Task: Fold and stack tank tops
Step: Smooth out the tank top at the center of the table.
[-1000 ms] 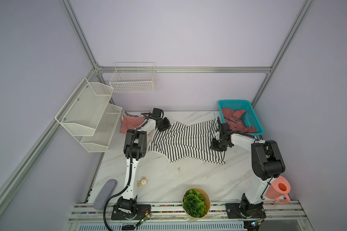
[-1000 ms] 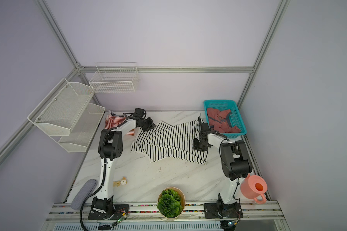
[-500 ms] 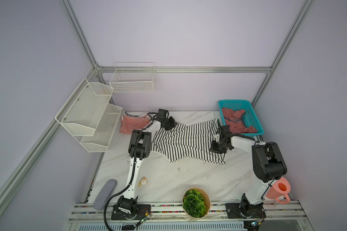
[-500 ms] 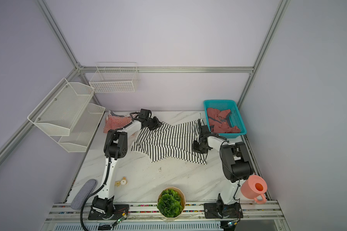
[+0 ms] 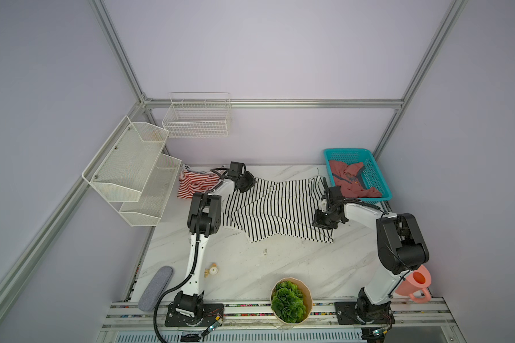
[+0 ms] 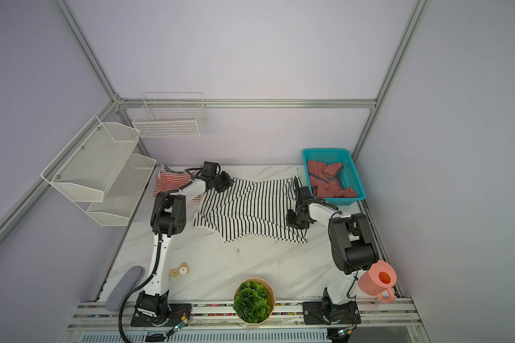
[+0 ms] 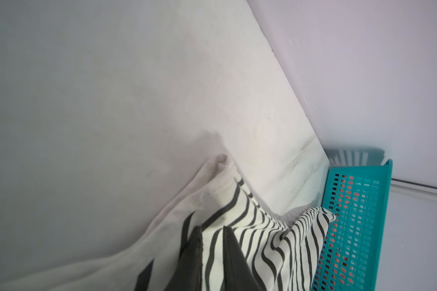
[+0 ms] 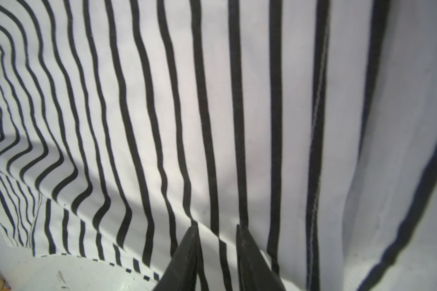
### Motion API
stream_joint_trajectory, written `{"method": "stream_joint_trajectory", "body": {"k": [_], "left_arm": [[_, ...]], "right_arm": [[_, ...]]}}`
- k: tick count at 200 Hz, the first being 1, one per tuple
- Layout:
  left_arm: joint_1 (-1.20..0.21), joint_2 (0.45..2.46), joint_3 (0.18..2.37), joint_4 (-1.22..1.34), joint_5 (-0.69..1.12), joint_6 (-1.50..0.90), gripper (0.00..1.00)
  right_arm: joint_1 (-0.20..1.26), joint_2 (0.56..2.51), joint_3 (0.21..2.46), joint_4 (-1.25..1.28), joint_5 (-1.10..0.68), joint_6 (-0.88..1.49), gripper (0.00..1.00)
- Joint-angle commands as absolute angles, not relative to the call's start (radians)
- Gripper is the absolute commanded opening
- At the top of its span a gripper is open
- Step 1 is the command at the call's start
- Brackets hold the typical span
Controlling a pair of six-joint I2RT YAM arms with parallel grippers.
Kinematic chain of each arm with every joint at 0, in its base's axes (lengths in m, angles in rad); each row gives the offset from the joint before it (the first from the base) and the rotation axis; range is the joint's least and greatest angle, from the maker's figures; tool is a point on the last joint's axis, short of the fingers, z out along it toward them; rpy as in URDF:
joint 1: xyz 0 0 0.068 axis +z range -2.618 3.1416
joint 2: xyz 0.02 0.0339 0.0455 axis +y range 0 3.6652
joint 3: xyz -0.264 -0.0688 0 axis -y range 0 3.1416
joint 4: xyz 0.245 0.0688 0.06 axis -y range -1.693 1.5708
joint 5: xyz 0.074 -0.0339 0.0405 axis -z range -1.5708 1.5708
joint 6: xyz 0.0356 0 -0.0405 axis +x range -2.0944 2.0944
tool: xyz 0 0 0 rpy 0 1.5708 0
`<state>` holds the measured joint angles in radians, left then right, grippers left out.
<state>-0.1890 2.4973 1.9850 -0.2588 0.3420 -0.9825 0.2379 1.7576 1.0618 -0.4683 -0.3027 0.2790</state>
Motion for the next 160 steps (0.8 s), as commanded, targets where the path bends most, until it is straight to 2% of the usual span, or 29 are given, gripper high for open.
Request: {"method": "stream_joint_trajectory", "body": {"k": [1, 36, 93, 134, 160], "left_arm": [[-0.136, 2.445, 1.895, -0.332, 0.214, -0.976, 0.17], [-0.115, 2.423, 1.869, -0.331, 0.204, -0.954, 0.17], [-0.112, 2.448, 2.013, -0.333, 0.296, -0.940, 0.21], [-0.125, 2.375, 2.080, -0.331, 0.363, -0.900, 0.23], [-0.138, 2.282, 2.037, -0.332, 0.390, -0.863, 0.23]], "right_arm": [[0.252, 1.746, 1.051, -0.493, -0.299, 0.276, 0.30], [0.276, 1.783, 1.067, -0.485, -0.308, 0.284, 0.31], [0.302, 1.759, 1.122, -0.492, -0.323, 0.295, 0.31], [0.299, 1.749, 1.268, -0.519, -0.254, 0.288, 0.43], [0.294, 1.831, 1.354, -0.555, -0.186, 0.270, 0.44]]}}
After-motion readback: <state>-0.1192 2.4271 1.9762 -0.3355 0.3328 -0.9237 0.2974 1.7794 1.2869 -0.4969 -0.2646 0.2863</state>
